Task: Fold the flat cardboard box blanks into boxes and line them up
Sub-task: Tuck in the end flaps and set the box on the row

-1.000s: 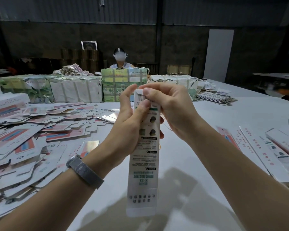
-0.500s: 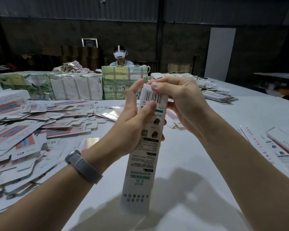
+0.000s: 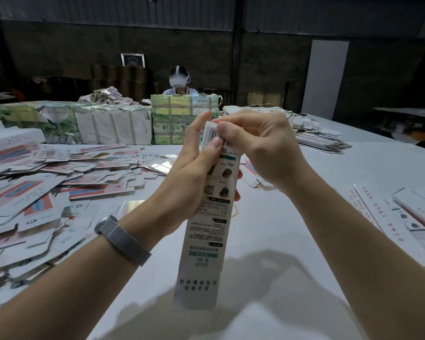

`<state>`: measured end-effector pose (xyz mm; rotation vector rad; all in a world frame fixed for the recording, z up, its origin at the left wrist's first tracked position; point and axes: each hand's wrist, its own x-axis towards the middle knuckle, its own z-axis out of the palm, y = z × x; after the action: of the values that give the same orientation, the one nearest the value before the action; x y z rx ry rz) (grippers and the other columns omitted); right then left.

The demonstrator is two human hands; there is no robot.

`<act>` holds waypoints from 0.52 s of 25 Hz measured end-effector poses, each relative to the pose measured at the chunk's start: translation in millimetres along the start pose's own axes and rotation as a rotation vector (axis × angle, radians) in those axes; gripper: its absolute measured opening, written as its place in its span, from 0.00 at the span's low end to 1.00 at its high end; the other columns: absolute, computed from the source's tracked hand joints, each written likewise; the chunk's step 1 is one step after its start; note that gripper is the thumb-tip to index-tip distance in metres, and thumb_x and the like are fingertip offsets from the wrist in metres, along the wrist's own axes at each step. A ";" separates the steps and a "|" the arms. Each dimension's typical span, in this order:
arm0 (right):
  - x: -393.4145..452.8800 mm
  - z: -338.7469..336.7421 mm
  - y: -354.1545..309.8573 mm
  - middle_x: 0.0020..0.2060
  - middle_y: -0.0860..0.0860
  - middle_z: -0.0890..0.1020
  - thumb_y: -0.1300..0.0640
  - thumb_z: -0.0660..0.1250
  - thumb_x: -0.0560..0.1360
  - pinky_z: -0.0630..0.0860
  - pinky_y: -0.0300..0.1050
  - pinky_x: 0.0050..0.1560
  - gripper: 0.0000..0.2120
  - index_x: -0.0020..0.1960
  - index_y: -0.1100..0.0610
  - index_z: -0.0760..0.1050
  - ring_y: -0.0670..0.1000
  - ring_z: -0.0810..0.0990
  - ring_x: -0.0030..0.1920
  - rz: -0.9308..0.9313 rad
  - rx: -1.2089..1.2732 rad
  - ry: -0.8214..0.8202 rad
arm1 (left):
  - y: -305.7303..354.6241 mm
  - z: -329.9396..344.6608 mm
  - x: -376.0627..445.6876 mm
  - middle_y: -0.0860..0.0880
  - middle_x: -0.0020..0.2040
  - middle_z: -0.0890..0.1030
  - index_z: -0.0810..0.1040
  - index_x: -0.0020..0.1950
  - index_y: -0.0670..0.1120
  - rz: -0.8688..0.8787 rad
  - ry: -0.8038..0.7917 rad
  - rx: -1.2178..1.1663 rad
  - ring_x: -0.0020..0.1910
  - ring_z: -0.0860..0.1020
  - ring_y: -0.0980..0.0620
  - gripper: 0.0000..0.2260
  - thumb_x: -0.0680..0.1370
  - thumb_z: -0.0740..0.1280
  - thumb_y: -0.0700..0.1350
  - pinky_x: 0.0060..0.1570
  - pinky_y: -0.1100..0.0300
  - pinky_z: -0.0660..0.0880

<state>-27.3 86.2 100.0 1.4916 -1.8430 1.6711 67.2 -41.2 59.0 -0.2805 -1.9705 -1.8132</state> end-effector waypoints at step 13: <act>-6.1 16.1 0.6 0.47 0.60 0.84 0.63 0.65 0.80 0.80 0.48 0.31 0.07 0.53 0.60 0.82 0.57 0.84 0.39 0.033 0.186 0.043 | 3.1 4.6 1.8 0.42 0.44 0.83 0.67 0.68 0.57 0.064 0.067 -0.015 0.35 0.83 0.44 0.11 0.86 0.55 0.52 0.33 0.52 0.80</act>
<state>-18.1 75.6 90.1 1.4893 -1.7401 1.9205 66.1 -36.5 62.4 -0.2810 -1.8820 -1.7752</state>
